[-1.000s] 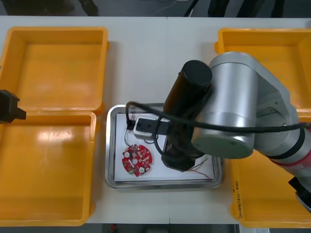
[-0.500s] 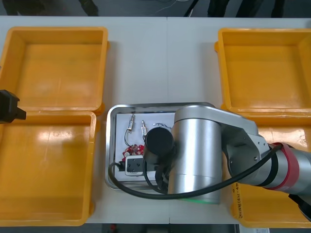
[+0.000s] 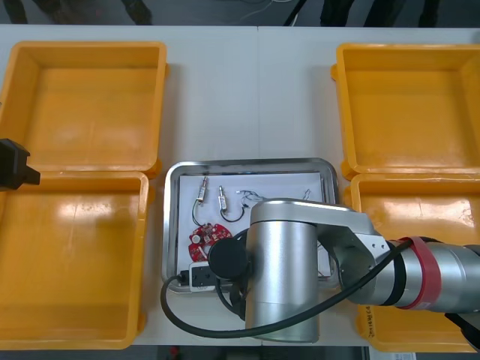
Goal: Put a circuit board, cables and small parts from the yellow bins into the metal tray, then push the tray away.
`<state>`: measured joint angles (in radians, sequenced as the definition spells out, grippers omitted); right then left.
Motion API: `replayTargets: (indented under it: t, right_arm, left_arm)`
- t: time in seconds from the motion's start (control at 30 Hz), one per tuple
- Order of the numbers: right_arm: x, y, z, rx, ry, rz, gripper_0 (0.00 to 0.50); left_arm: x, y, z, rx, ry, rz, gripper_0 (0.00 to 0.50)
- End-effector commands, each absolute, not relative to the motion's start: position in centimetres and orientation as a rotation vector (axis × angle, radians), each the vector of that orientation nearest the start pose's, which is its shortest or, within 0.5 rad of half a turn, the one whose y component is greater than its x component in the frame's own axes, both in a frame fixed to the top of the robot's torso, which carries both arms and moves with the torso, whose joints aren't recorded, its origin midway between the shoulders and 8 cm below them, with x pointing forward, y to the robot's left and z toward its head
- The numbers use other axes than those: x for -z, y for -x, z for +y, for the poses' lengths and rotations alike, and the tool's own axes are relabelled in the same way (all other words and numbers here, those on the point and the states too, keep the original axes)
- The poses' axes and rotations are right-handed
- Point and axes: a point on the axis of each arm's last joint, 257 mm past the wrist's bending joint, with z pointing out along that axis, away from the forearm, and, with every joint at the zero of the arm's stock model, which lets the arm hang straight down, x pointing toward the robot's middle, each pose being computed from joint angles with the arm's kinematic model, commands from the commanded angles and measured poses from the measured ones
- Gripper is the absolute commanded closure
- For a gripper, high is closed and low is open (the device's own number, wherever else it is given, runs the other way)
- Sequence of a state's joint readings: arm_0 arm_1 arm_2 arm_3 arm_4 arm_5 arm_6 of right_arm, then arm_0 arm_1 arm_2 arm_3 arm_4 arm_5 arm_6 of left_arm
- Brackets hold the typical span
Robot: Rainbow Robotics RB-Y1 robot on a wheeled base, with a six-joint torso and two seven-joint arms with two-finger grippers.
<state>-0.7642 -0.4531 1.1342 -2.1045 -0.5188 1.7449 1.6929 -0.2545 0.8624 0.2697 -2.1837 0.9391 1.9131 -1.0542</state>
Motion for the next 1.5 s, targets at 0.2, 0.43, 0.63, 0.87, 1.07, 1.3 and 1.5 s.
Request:
replayTargets:
  t: [0.2, 0.43, 0.63, 0.87, 1.07, 1.3, 1.5]
  right_arm:
    - [31.3, -29.3, -0.3, 0.295, 2.08, 1.9, 0.0]
    - [32.3, -28.6, -0.6, 0.277, 2.09, 1.935, 0.0]
    - [32.8, -27.6, -0.4, 0.238, 2.093, 1.963, 0.0]
    - [33.6, -26.9, -0.1, 0.221, 2.073, 1.988, 0.0]
    - [34.2, -27.3, 0.1, 0.242, 2.043, 2.012, 0.0]
    - [34.2, -27.6, 0.1, 0.252, 2.026, 2.012, 0.0]
    - [34.0, -28.1, 0.0, 0.274, 2.011, 2.006, 0.0]
  left_arm:
    - [12.0, -38.2, 37.2, -0.034, 0.079, 2.63, 0.0]
    - [12.0, -38.2, 37.2, -0.034, 0.079, 2.63, 0.0]
    - [12.0, -38.2, 37.2, -0.034, 0.079, 2.63, 0.0]
    - [12.0, -38.2, 37.2, -0.034, 0.079, 2.63, 0.0]
    - [12.0, -38.2, 37.2, -0.034, 0.079, 2.63, 0.0]
    - [12.0, -38.2, 37.2, -0.034, 0.079, 2.63, 0.0]
    - [12.0, -38.2, 37.2, -0.034, 0.079, 2.63, 0.0]
